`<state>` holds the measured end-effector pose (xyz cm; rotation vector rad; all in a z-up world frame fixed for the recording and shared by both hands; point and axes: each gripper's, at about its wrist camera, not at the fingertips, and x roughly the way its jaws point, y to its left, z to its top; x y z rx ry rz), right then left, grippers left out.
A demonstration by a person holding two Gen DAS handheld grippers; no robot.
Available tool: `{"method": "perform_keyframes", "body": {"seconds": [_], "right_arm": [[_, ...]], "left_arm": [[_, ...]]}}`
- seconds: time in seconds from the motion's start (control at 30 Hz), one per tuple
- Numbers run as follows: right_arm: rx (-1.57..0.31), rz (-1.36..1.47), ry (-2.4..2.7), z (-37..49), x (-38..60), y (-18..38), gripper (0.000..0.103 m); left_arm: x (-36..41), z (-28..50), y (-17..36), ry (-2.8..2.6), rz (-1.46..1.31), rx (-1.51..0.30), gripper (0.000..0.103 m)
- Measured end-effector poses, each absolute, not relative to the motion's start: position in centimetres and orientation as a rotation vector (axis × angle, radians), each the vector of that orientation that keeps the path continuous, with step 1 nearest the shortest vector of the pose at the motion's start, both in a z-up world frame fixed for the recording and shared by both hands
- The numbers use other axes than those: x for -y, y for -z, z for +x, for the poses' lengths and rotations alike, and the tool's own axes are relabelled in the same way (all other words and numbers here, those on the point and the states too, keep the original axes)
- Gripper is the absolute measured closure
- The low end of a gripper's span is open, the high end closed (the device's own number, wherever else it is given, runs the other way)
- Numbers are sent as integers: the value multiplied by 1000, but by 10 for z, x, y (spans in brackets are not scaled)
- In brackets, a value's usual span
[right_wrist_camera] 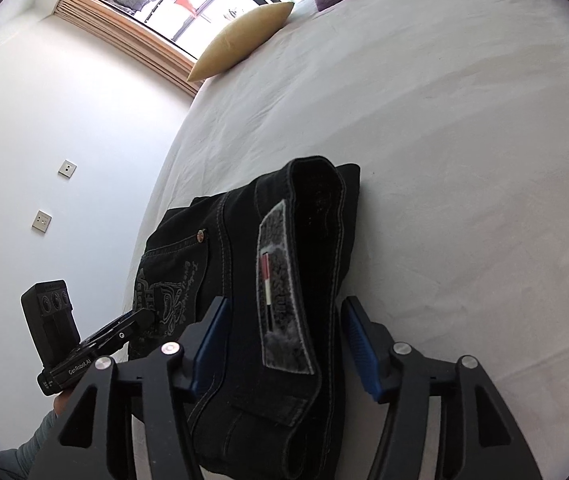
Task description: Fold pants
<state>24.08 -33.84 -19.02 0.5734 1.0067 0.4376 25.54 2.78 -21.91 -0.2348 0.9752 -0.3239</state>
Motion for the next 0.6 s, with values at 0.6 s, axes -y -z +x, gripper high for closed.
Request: {"method": "perform_keyframes", "body": {"seconds": [0.6], "right_arm": [[-744, 160, -141, 55, 283, 85, 17]], "left_arm": [[4, 47, 98, -16, 18, -649, 0]]}}
